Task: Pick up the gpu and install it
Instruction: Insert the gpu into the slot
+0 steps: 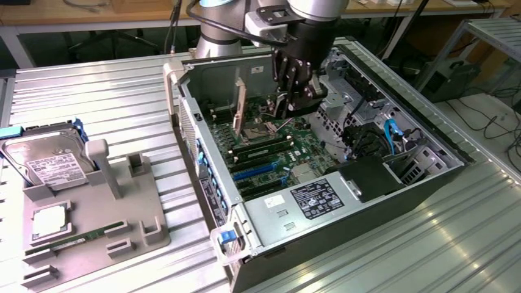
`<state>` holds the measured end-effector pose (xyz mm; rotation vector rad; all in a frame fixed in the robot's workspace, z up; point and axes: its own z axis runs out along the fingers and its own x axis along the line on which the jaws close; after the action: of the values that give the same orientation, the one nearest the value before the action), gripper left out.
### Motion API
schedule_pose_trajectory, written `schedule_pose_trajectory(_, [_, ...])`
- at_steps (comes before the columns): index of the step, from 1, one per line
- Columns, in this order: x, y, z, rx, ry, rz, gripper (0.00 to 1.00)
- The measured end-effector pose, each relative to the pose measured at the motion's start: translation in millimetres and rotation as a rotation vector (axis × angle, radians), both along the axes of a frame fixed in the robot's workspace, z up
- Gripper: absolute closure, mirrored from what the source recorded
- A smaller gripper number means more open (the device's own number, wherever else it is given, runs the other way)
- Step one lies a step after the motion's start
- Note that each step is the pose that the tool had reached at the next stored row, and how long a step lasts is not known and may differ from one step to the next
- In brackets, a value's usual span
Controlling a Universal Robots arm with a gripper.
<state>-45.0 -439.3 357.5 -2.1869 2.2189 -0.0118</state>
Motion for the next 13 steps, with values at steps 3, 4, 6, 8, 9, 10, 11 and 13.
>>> schedule_pose_trajectory(3, [-0.4,0.0,-5.0,0.0,0.0,-0.025,0.72])
schedule_pose_trajectory(4, [-0.5,0.0,-6.3,-0.0001,0.0001,-0.032,0.72])
schedule_pose_trajectory(6, [-2.3,-0.2,-7.8,0.0,0.0,-0.036,0.72])
schedule_pose_trajectory(8, [-4.8,-2.6,-8.2,-0.0001,0.0001,-0.036,0.72])
schedule_pose_trajectory(9, [-5.6,-5.0,-8.3,0.0,0.0,-0.036,0.72])
schedule_pose_trajectory(10, [-6.1,-7.1,-8.5,0.0001,0.0,-0.036,0.72])
schedule_pose_trajectory(11, [-6.4,-8.9,-8.5,0.0,0.0001,-0.036,0.72])
schedule_pose_trajectory(13, [-6.9,-11.4,-9.3,0.0,0.0,-0.036,0.72])
